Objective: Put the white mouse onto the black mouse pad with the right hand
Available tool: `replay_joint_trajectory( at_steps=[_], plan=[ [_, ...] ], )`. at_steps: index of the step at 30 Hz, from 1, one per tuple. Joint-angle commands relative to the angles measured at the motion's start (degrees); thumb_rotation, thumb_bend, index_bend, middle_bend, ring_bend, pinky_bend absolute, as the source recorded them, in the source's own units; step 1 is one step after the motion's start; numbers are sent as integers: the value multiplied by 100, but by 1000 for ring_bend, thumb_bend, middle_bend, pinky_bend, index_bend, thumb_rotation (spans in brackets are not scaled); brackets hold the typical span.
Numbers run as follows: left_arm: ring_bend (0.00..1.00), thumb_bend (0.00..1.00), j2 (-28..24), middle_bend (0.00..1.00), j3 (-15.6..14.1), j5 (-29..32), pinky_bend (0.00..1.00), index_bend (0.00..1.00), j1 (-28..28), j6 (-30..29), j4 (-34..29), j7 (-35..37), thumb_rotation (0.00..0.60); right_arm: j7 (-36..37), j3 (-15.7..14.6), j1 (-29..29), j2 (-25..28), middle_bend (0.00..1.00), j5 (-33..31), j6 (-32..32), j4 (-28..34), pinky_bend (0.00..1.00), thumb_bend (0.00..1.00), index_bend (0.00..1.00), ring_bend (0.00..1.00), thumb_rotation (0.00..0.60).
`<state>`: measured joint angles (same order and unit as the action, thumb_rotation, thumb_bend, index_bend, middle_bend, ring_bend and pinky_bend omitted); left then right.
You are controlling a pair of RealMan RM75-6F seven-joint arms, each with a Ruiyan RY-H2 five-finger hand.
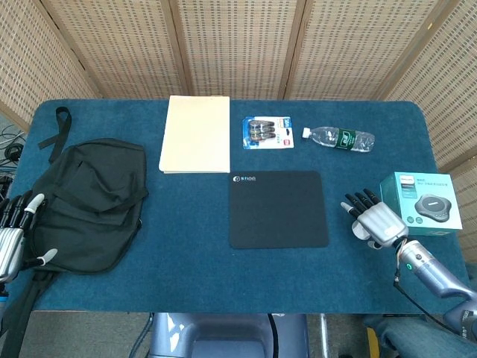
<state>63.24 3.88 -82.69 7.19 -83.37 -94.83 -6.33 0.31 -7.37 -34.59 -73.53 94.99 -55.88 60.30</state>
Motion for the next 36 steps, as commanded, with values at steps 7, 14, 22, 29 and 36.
replay_joint_trajectory(
  at_steps=[7,14,22,29,36],
  plan=[
    [0,0,-19,0,20,31,0,0,-4,-6,12,46,600,-113,-149,-65,-412,71,272,92,-736,90,0,79,0,600],
    [0,0,-23,0,35,64,0,0,8,21,32,73,600,74,-232,-80,-665,110,371,127,-1264,125,23,135,0,600],
    [0,0,-27,0,37,67,0,0,-4,-2,24,90,600,843,-378,-172,-788,165,444,317,-1584,147,278,217,33,600],
    [0,0,-32,0,51,116,0,0,3,28,8,95,600,1381,-474,-169,-1001,287,617,32,-1996,205,444,352,152,600],
    [0,0,-32,0,50,166,0,0,12,76,-13,72,600,1871,-536,-90,-1289,438,826,-616,-2583,296,520,502,297,600]
  ],
)
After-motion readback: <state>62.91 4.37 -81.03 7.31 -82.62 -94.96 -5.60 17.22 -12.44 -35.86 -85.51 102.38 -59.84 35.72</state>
